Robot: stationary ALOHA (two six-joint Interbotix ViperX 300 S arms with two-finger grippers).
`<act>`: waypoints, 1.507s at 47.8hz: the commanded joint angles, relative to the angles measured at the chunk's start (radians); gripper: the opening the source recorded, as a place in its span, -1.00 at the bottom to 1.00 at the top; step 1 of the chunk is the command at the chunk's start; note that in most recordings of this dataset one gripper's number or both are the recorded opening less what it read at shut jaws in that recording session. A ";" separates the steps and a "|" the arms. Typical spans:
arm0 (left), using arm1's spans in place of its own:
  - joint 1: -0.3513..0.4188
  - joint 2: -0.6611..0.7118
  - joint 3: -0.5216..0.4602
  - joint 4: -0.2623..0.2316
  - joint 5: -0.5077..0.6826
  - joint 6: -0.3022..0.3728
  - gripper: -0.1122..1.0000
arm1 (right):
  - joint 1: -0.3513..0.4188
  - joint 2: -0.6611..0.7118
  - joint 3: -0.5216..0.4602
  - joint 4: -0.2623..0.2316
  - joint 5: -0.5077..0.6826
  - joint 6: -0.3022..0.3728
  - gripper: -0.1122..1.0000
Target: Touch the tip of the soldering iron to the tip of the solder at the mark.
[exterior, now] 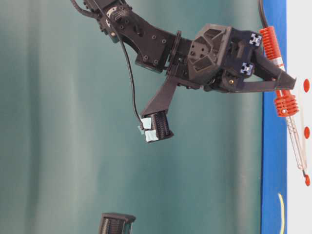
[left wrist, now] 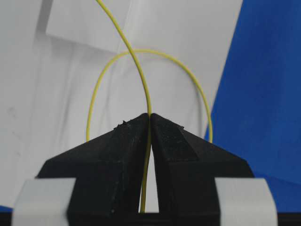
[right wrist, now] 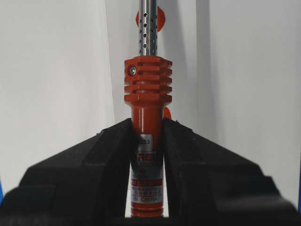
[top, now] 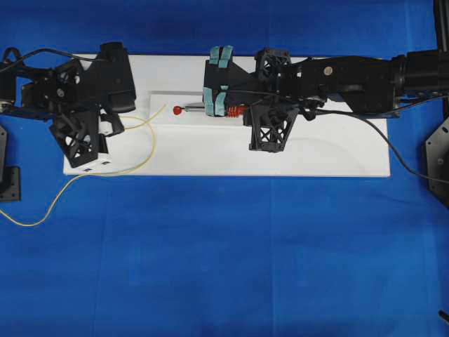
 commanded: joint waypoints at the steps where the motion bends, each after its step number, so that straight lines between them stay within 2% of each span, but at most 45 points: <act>1: -0.002 -0.017 -0.006 0.002 -0.008 -0.003 -0.75 | -0.002 -0.012 -0.026 -0.003 -0.006 0.003 -0.68; 13: -0.002 -0.017 -0.006 0.002 -0.014 -0.002 -0.75 | -0.015 -0.100 0.011 -0.026 -0.002 0.021 -0.68; 29: -0.002 -0.020 -0.003 0.002 -0.017 -0.003 -0.75 | -0.017 -0.281 0.169 -0.026 -0.005 0.031 -0.68; 40: -0.002 -0.018 -0.003 0.000 -0.018 -0.005 -0.75 | -0.017 -0.342 0.239 -0.026 -0.006 0.060 -0.68; 59: -0.002 -0.002 -0.025 0.000 -0.034 -0.015 -0.75 | -0.015 -0.345 0.250 -0.029 -0.031 0.064 -0.68; 72: -0.008 0.092 -0.132 0.000 -0.041 -0.020 -0.75 | -0.015 -0.345 0.252 -0.028 -0.031 0.064 -0.68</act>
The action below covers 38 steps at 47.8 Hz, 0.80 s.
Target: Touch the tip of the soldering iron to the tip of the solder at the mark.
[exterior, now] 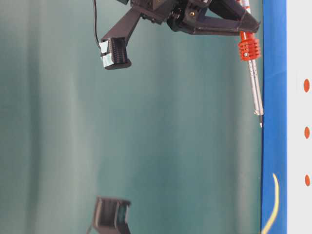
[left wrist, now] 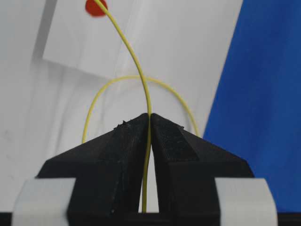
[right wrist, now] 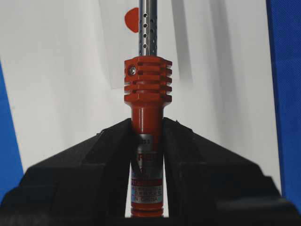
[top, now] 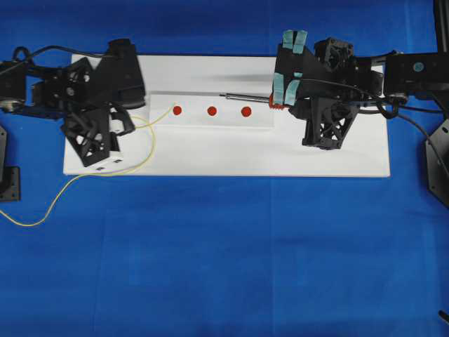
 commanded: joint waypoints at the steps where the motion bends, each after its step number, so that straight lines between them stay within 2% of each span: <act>1: -0.006 0.026 -0.061 0.002 -0.008 0.002 -0.75 | 0.002 -0.020 -0.008 -0.003 -0.009 0.000 -0.68; 18: -0.012 0.190 -0.150 0.002 -0.058 0.000 -0.75 | 0.000 -0.020 0.000 -0.008 -0.015 0.000 -0.68; 27: -0.011 0.227 -0.152 0.002 -0.110 -0.006 -0.75 | 0.000 -0.018 0.008 -0.015 -0.029 0.000 -0.68; 38: -0.012 0.239 -0.144 0.002 -0.112 -0.014 -0.75 | 0.000 -0.017 0.015 -0.015 -0.038 0.000 -0.68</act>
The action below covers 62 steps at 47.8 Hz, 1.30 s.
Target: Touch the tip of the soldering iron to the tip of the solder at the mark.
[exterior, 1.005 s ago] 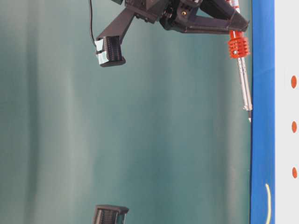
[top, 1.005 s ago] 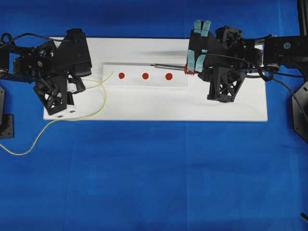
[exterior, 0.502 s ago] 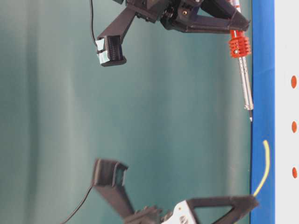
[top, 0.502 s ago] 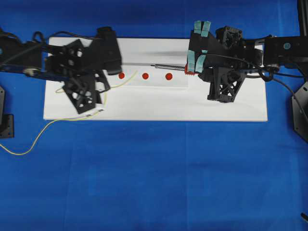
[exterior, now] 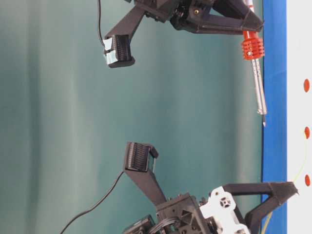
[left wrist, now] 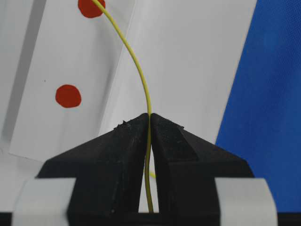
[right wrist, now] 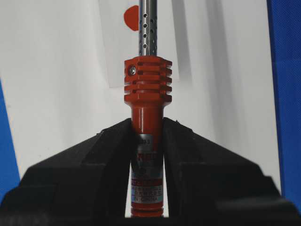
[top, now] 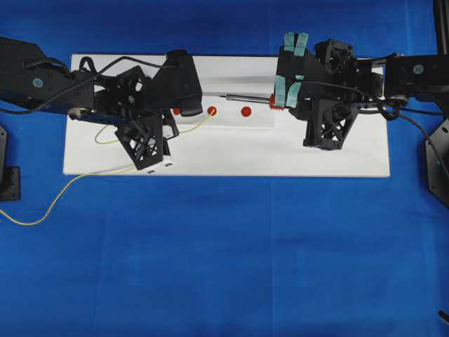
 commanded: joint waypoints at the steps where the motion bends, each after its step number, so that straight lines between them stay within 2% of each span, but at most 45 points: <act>1: -0.003 -0.009 -0.011 0.003 -0.006 -0.005 -0.75 | -0.002 -0.017 -0.006 -0.003 -0.011 0.000 -0.68; 24: -0.003 -0.006 0.000 0.003 0.003 -0.021 -0.75 | -0.002 -0.003 -0.006 -0.003 -0.012 0.000 -0.68; 43: -0.002 -0.006 0.000 0.002 0.003 -0.021 -0.75 | 0.000 0.112 -0.044 -0.002 -0.012 0.000 -0.68; 62: -0.002 -0.008 -0.002 0.003 0.003 -0.018 -0.75 | 0.009 0.144 -0.057 0.000 -0.025 0.000 -0.68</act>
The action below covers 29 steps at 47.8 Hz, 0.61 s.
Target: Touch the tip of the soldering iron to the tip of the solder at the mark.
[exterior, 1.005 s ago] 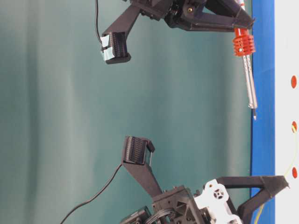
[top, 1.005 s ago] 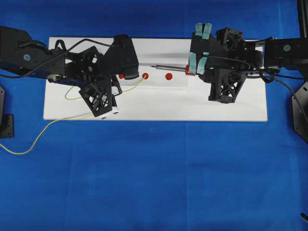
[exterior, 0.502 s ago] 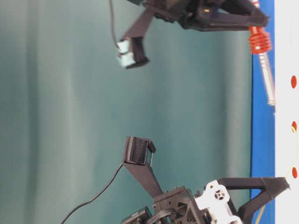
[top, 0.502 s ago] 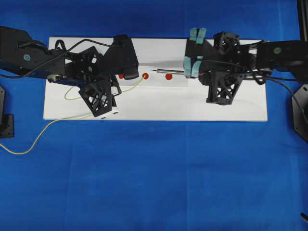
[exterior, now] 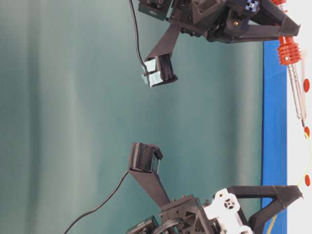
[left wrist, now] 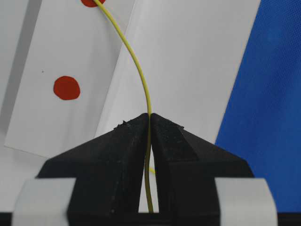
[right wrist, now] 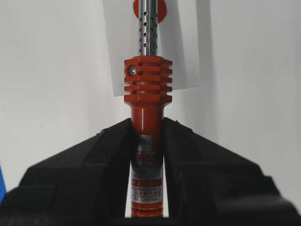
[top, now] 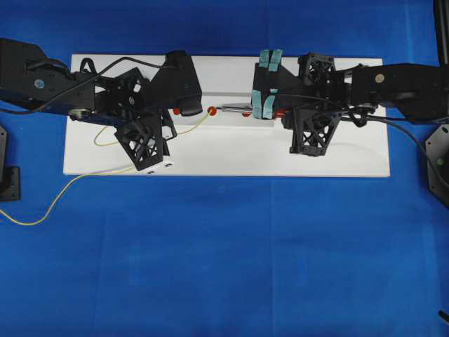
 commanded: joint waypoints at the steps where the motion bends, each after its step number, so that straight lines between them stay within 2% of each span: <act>1: -0.002 -0.012 -0.009 0.002 -0.005 0.002 -0.75 | 0.002 -0.009 -0.025 0.000 -0.008 0.000 -0.68; 29: 0.000 -0.011 -0.011 0.002 -0.005 0.003 -0.75 | 0.005 -0.005 -0.025 0.003 -0.005 0.002 -0.68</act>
